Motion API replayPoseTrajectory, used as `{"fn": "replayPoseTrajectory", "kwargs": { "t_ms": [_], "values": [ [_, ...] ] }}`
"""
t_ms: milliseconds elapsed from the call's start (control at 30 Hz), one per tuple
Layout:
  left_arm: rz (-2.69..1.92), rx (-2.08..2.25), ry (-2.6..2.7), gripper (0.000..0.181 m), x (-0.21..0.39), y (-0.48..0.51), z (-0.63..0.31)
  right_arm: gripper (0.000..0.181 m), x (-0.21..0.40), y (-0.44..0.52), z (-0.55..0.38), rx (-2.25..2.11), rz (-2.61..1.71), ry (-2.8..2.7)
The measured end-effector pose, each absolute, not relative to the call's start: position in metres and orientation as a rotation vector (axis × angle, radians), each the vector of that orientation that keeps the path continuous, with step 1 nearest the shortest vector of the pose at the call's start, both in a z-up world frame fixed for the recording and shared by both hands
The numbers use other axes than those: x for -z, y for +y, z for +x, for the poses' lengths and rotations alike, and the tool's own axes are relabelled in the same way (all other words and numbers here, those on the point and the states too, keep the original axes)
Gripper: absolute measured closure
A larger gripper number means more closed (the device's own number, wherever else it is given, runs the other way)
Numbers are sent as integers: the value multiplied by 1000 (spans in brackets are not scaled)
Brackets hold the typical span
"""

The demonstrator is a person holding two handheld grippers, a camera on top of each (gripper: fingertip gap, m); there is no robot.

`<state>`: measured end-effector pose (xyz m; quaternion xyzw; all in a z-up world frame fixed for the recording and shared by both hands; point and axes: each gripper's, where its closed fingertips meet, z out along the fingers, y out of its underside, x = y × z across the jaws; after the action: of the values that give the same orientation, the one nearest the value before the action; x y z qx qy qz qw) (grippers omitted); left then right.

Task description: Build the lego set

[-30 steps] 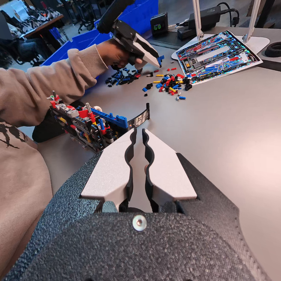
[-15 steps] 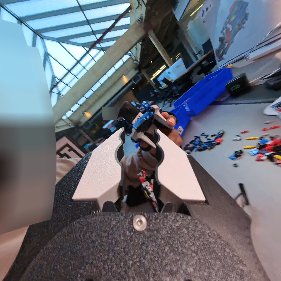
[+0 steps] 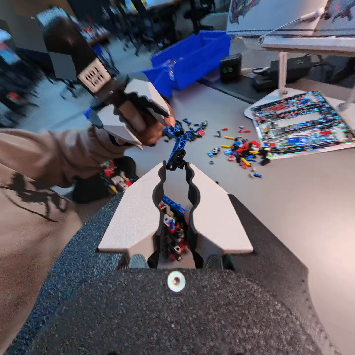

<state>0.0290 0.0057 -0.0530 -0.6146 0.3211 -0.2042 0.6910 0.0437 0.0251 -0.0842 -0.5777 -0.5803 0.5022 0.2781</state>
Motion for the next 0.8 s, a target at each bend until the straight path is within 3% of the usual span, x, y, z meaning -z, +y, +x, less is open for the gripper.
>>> {"fn": "replayPoseTrajectory", "kwargs": {
  "t_ms": [133, 333, 567, 700, 800],
  "values": [
    [-1567, 311, 761, 156, 80, 16, 31, 164, 102, 25, 47, -955, -1459, -1712],
    [-1648, 249, 816, 171, 96, 14, 36, 164, 114, 19, 48, -705, -1364, -1778],
    [-1594, 103, 778, 174, 93, 16, 30, 163, 103, 16, 47, -678, -1272, -1754],
    [-1466, 305, 673, 176, 79, 10, 28, 152, 84, 0, 51, -932, -1169, -1720],
    [-1419, 412, 635, 176, 75, 7, 29, 159, 76, 2, 55, -1043, -1109, -1674]
  ]
}}
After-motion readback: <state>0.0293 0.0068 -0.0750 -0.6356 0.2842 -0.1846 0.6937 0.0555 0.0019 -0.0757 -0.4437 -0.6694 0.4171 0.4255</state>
